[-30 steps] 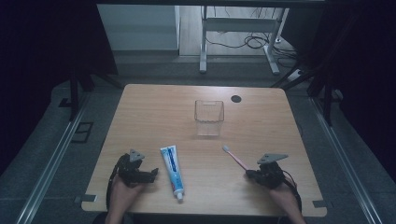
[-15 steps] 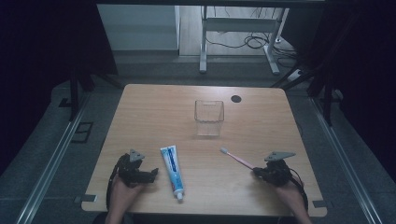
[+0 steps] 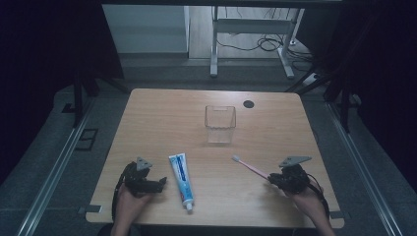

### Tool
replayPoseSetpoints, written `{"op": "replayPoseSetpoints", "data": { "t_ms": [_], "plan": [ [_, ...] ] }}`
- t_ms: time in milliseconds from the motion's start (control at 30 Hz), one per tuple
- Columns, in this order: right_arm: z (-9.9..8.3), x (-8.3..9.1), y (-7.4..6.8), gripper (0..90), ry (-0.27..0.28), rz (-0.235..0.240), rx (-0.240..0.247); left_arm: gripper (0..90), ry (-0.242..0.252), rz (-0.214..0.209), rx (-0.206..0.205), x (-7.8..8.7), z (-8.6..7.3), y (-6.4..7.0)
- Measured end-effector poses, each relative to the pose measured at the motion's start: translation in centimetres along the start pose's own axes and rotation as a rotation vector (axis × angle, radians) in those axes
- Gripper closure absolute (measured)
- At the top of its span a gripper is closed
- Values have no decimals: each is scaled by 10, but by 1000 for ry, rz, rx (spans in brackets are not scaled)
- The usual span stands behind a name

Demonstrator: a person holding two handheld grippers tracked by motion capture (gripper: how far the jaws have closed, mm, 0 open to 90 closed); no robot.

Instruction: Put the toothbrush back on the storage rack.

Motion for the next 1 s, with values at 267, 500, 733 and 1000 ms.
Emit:
{"op": "replayPoseSetpoints", "data": {
  "t_ms": [267, 500, 733, 1000],
  "plan": [
    [4, 0, 6, 695, -106, -3, 26, 7, 0, 0, 1, 0, 0, 0],
    [10, 1, 12, 699, -171, 5, 21, 7, -1, -1, 4, 0, 0, 0],
    [18, -2, 10, 698, -265, -2, 75, 7, -1, -1, 5, 0, 0, 0],
    [26, -9, 3, 713, -359, -4, 129, 7, 0, -1, 5, 0, 0, 0]
  ]
}}
Point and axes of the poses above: each handheld gripper's, and its own axes: x roughly backward along the jaws, z roughly out of its top, y roughly to its right, the point moved 8 cm from there along -x, roughly forward along the jaws, and after that the axes turned 12 degrees about -y, right-handed, at the moved point
